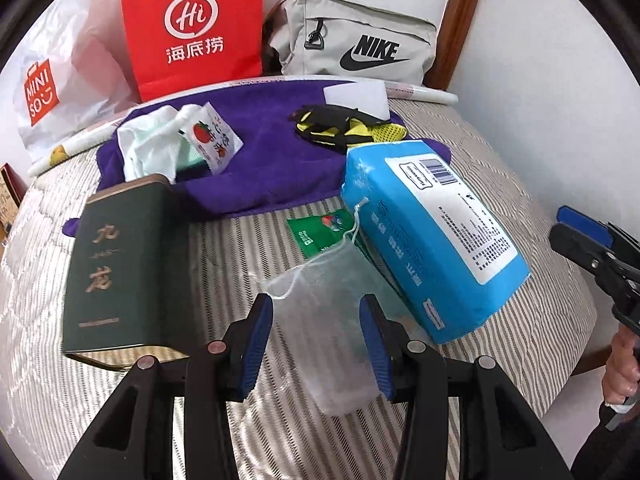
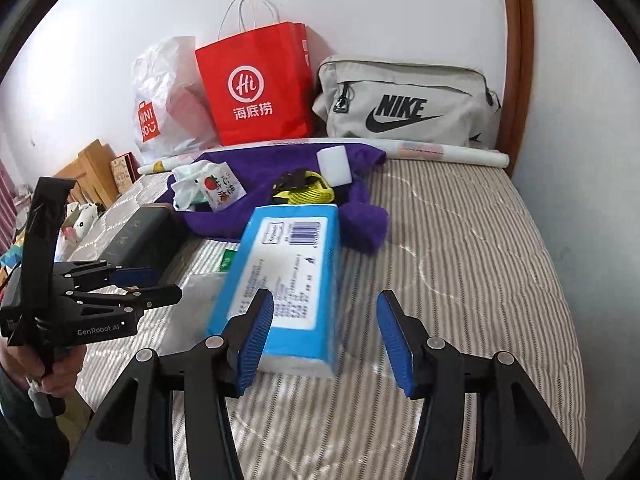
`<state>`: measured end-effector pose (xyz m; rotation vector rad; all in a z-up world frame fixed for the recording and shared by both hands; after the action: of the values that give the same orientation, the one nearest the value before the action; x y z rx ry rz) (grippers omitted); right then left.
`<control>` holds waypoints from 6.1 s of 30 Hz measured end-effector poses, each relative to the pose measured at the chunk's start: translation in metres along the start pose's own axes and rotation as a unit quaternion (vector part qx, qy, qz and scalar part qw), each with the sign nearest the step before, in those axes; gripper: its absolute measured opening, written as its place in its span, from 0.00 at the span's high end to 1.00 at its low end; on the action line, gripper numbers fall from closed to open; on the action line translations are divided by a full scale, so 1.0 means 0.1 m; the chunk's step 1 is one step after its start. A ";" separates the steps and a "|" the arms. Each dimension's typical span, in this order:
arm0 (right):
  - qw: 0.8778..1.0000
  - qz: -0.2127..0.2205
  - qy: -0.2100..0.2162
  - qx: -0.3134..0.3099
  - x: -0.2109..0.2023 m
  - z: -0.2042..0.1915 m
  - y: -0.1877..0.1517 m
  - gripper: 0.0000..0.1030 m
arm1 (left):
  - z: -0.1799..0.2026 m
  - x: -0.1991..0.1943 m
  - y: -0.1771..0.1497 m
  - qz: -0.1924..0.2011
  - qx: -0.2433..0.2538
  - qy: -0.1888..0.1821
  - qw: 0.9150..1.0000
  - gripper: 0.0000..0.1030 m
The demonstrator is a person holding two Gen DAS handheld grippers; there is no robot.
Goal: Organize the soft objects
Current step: 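Grasp the white mesh bag beside the blue box with the left tool, then lift the mesh bag with the left tool while the right tool grasps the green snack packet, then carry the mesh bag with the left tool while the right tool carries the green packet toward the towel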
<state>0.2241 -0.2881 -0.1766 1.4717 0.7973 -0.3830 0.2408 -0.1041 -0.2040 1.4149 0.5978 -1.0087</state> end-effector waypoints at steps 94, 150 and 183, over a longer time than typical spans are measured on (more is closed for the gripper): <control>0.995 -0.056 -0.081 -0.030 1.14 -1.49 -0.16 0.96 | -1.72 -0.29 -0.70 -0.008 -0.040 -0.012 0.999 0.93; 0.999 -0.027 -0.002 -0.036 -0.06 -1.03 -0.81 0.78 | -1.24 -0.69 -0.79 0.041 -0.082 -0.010 0.996 0.93; 0.998 0.047 -0.006 -0.030 -0.28 -0.58 0.42 0.78 | -0.90 -1.00 0.35 0.093 -0.064 -0.013 0.994 0.93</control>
<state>0.2194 -0.2344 -0.1219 1.4443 0.7210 -0.2946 0.2412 -0.0002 -0.1118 1.3164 0.4930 -0.8249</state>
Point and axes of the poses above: each gripper's, at about its wrist camera, not at the fingertips, and x roughly the way its jaws point, z to its right, y to its top, the point moved 9 cm from there along x, roughly the way its jaws point, and after that the axes turned 4 degrees about -x, right-handed, at the moved point
